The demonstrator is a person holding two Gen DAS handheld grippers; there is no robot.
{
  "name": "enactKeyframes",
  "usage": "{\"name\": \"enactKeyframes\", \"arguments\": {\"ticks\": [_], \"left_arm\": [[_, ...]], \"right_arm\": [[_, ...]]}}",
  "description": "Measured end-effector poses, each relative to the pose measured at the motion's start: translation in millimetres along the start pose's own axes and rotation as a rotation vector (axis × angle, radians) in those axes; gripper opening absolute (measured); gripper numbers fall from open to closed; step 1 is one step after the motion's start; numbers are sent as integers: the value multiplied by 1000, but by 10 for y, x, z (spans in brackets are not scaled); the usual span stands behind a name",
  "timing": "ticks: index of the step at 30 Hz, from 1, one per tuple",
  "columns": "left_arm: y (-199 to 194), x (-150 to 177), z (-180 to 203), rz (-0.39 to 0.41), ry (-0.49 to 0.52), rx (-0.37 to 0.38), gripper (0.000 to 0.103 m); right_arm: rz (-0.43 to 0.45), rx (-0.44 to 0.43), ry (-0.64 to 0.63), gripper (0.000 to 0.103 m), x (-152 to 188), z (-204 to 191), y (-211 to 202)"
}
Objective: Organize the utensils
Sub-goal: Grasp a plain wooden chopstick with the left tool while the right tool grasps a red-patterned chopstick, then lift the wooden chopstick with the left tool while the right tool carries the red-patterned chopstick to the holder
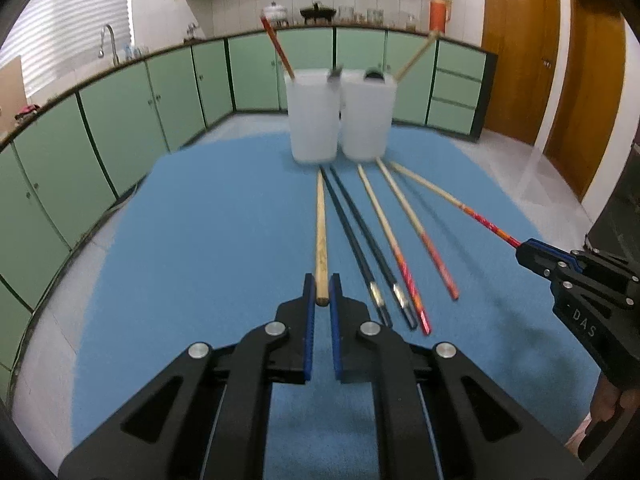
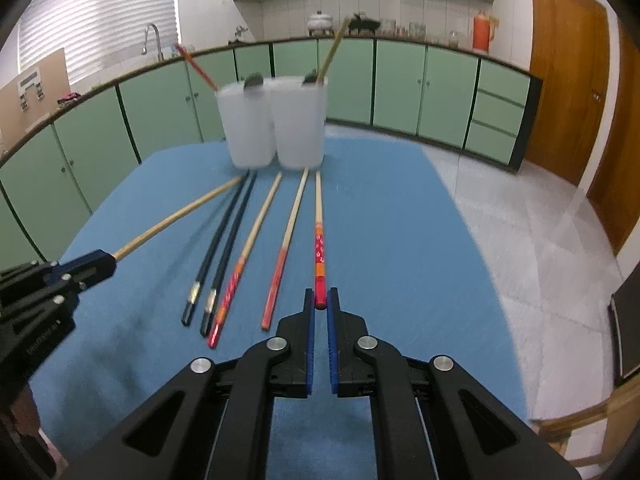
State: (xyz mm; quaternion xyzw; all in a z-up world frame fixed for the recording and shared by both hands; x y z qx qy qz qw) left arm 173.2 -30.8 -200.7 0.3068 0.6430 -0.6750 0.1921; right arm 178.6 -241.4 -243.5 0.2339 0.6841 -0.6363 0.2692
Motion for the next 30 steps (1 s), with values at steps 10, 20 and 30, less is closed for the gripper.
{"name": "enactKeyframes", "arguments": {"ticks": [10,20,30], "left_arm": [[-487,-571,-43,159,-16,13,6],[-761,-1032,-78,244,-41,49,6],[-915,-1279,-62,286,-61,87,6]], "right_arm": [[118,-38,16,6,-484,113,-480],[218,-78,29,6,-987,141,-814],[283,-93,3,6,-1320,60,-1024]]}}
Point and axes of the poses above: each gripper's, at about its wrist camera, not at the fingertips, and y roughly the way its jaws point, z to its right, x to its underside, the point moved 8 cm from there along y, roughly the way its jaws point, and after that the axes turned 6 degrees about -z, right-handed, at the moved point
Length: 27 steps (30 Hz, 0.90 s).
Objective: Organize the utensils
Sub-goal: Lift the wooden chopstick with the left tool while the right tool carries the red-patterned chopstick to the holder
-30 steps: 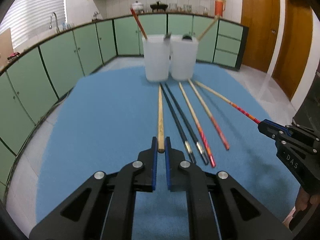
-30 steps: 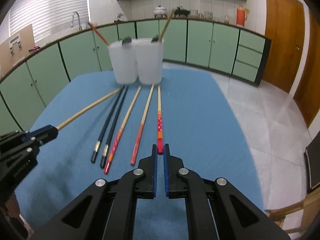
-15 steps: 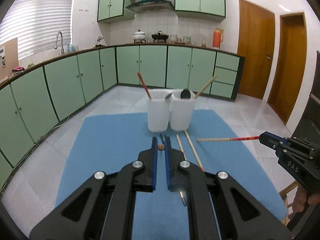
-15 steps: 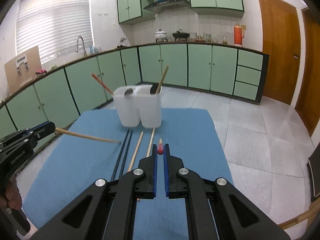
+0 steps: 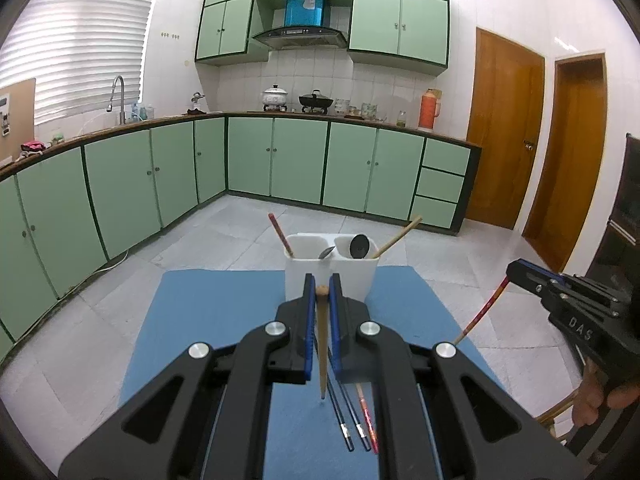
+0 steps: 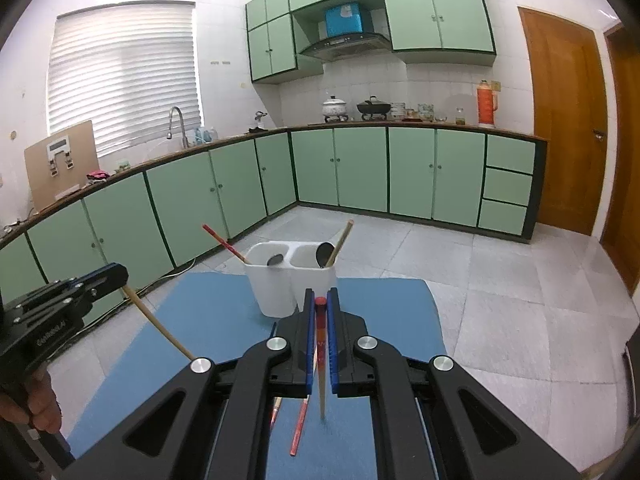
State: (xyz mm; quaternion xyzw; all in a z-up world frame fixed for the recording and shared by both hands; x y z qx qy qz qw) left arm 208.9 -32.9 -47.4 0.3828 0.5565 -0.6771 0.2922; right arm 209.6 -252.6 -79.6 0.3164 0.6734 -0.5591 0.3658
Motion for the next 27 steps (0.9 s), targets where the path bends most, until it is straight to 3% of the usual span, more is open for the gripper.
{"name": "enactKeyframes", "arguments": {"ticks": [10,27], "left_arm": [[-155,-303,-6,76,-9,18,6],[-204,-1176,53,256,-49,27,6]], "right_arm": [[50,-23,-27,6,-237,-62,-86],[216,-75,-20,6,-1181,-230,-109]]}}
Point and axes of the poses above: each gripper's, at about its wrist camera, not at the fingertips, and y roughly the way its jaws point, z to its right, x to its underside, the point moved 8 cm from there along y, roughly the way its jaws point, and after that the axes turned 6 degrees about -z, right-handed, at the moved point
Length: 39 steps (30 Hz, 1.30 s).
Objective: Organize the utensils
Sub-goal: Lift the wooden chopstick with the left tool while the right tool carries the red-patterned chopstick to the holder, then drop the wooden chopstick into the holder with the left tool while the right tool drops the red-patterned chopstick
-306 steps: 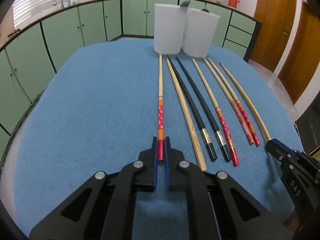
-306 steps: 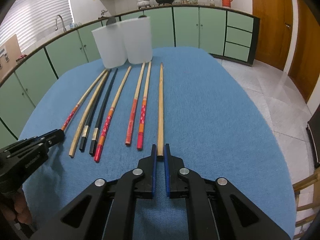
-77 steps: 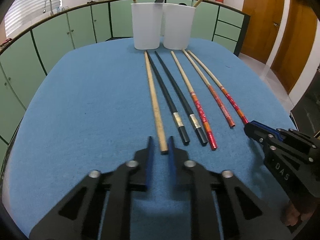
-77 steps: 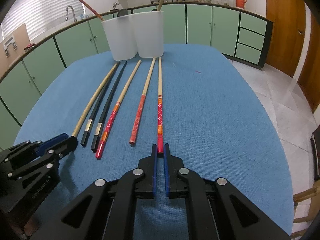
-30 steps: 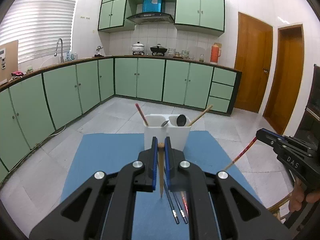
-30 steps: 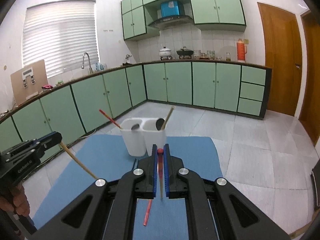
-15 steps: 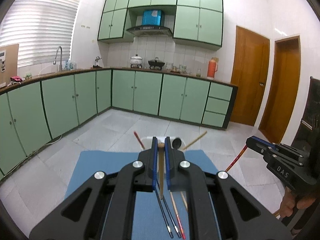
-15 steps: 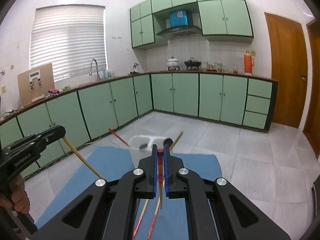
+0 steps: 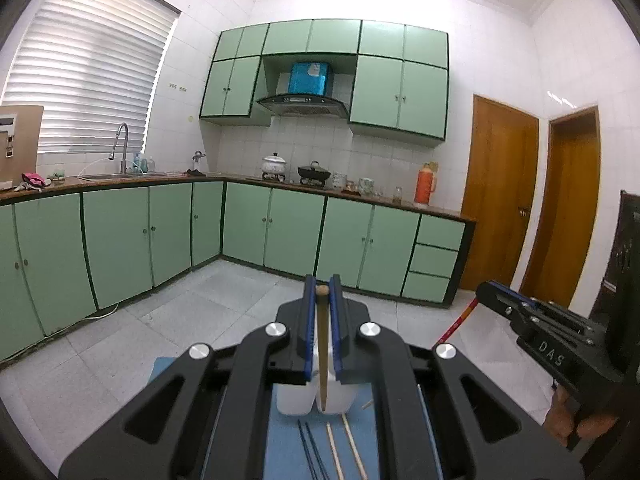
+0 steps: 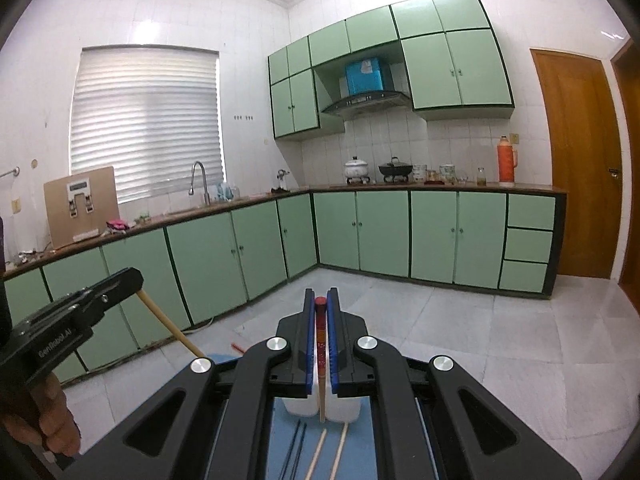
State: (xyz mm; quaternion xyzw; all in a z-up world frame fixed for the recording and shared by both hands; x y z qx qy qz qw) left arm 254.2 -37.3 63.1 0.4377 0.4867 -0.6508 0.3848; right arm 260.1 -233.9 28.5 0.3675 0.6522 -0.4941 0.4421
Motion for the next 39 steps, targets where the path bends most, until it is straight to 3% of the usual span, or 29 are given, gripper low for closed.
{"name": "enactKeyframes", "arguments": {"ticks": [15,26,39], "left_arm": [[653,-459,-16,98,-13,-40,6],[1479,89,-194,-34,-24,-52,6],[1724,540,-399,-149,-14,-70,6]], "right_arm": [[21,33,-6,6,-391,70,836],[-71,23,-4,6,52,139,1450],[-164,29,-42,6,499,60,1696]]}}
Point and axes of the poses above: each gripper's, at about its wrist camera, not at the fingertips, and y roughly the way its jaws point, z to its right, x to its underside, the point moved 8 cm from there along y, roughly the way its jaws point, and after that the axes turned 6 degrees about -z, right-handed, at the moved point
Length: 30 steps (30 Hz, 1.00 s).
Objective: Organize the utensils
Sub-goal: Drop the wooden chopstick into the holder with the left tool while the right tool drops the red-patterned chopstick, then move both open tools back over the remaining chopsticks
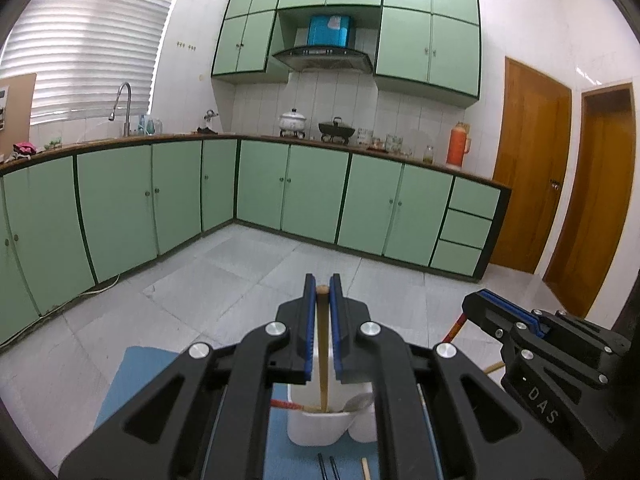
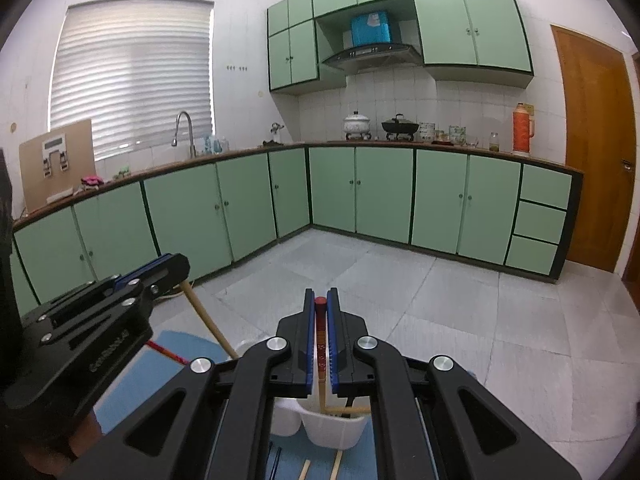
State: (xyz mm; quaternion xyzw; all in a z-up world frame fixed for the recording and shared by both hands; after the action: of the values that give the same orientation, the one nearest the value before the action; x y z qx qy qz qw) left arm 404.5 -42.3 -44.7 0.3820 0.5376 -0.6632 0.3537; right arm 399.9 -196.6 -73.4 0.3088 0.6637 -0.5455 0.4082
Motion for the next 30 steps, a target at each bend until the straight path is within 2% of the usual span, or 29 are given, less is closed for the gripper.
{"name": "enactKeyframes", "arguments": {"ticks": [9,11,14,19,21,23,28,30], "left_arm": [[-4,182,-52,-44,6,0,7],[-28,177,-66,-45,2,4,17],[-117,142,-86,-31,-1,5,34],[-274,76,-84,-2,-5,10,46],[-389,47,-93,18,-8,14,51],[-503,32,-94,41,-7,16,60],[-769,27,-51,88,13,12,76],[-866,60,-24,97,14,15,81]], "right_arm": [[-16,-18,19,6,81,2,-44],[-11,-28,27,8,81,16,-79],[-4,-27,43,18,65,73,-134],[29,-20,82,45,5,203,-296],[49,-8,93,51,-17,250,-386],[74,2,102,58,-34,296,-506],[127,30,112,79,-21,360,-784],[145,43,112,83,17,366,-898]]}}
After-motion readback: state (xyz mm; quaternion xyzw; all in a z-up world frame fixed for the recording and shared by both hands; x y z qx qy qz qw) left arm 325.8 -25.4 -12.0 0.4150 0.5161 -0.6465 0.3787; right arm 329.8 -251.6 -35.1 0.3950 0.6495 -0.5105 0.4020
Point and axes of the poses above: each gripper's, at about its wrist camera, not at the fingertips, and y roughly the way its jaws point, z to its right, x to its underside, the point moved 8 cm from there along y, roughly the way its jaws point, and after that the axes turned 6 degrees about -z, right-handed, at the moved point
